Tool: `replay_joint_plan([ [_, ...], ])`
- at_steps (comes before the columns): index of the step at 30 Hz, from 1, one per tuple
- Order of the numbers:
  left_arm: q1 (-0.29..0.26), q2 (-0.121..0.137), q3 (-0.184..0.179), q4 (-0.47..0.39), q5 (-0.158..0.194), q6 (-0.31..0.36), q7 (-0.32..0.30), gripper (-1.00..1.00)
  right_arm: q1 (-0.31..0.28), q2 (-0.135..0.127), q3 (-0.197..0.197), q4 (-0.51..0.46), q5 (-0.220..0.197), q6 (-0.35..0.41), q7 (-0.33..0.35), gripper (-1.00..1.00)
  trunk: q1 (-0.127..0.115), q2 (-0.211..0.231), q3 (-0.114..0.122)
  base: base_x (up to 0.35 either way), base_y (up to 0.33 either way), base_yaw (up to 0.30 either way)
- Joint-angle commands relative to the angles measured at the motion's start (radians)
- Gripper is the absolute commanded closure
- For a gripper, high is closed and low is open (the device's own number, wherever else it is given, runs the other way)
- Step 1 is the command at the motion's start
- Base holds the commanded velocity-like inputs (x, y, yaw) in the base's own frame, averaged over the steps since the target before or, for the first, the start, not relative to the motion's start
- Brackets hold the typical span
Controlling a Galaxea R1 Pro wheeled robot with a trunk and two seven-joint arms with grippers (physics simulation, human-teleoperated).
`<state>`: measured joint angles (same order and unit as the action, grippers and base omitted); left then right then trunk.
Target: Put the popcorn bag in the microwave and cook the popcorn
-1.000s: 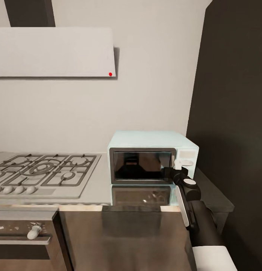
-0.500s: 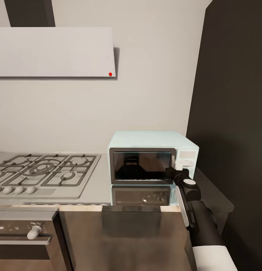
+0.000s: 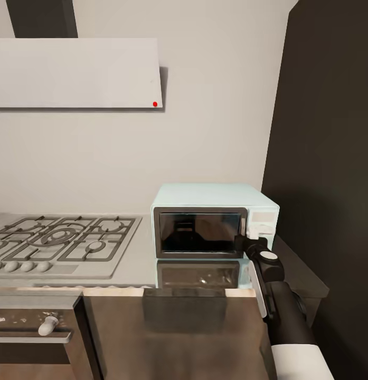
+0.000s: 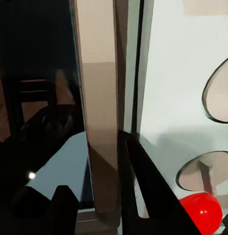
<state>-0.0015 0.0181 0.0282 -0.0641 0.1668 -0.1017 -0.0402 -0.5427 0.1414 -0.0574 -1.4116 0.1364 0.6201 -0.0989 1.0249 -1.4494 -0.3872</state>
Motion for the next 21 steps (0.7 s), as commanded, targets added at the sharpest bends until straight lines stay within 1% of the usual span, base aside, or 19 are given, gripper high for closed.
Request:
replay_joint_plan([
  [1,0.000,0.001,0.002,0.000,0.007,-0.001,-0.005,-1.00,0.000,0.000,-0.004,0.000,0.016,0.009,-0.001,1.00,0.000,-0.001,-0.001,0.000,0.000,0.000],
  [2,0.000,0.000,0.001,0.000,0.004,-0.001,-0.007,-1.00,0.000,-0.004,0.003,0.004,0.009,0.009,-0.003,1.00,0.000,-0.001,-0.001,0.000,0.000,0.000],
  [3,0.000,0.000,0.000,0.000,0.002,-0.001,-0.007,-1.00,0.000,-0.006,0.007,0.005,0.010,0.009,-0.003,1.00,0.000,-0.001,-0.001,0.000,0.000,0.000],
  [6,0.000,-0.001,0.000,0.000,0.001,-0.001,-0.007,-1.00,0.000,-0.008,0.008,0.007,0.012,0.009,-0.004,1.00,0.000,-0.001,-0.001,-0.035,0.000,0.000],
  [9,0.000,-0.001,0.000,-0.001,0.003,-0.001,-0.006,-1.00,0.000,-0.008,0.008,0.008,0.004,0.009,-0.004,1.00,0.000,-0.001,-0.001,-0.243,0.000,0.000],
  [13,0.000,-0.001,0.000,-0.002,0.006,-0.001,-0.006,-1.00,0.000,-0.008,0.008,0.008,-0.030,0.009,-0.004,1.00,0.000,-0.001,-0.001,-0.315,0.000,0.000],
  [17,0.000,-0.001,0.000,-0.002,0.007,-0.001,-0.006,-1.00,0.000,-0.008,0.008,0.008,-0.080,0.008,-0.004,1.00,0.000,-0.001,-0.001,-0.287,0.000,0.000],
  [18,0.000,-0.001,0.000,-0.002,0.007,-0.001,-0.006,-1.00,0.000,-0.008,0.008,0.008,0.032,0.008,-0.004,1.00,0.000,-0.001,-0.001,-0.251,0.000,0.000],
  [21,0.000,0.000,0.000,-0.002,0.007,-0.001,-0.006,-1.00,0.000,-0.008,0.008,0.008,0.033,0.007,-0.004,1.00,0.000,-0.001,-0.001,-0.231,0.000,0.000],
])
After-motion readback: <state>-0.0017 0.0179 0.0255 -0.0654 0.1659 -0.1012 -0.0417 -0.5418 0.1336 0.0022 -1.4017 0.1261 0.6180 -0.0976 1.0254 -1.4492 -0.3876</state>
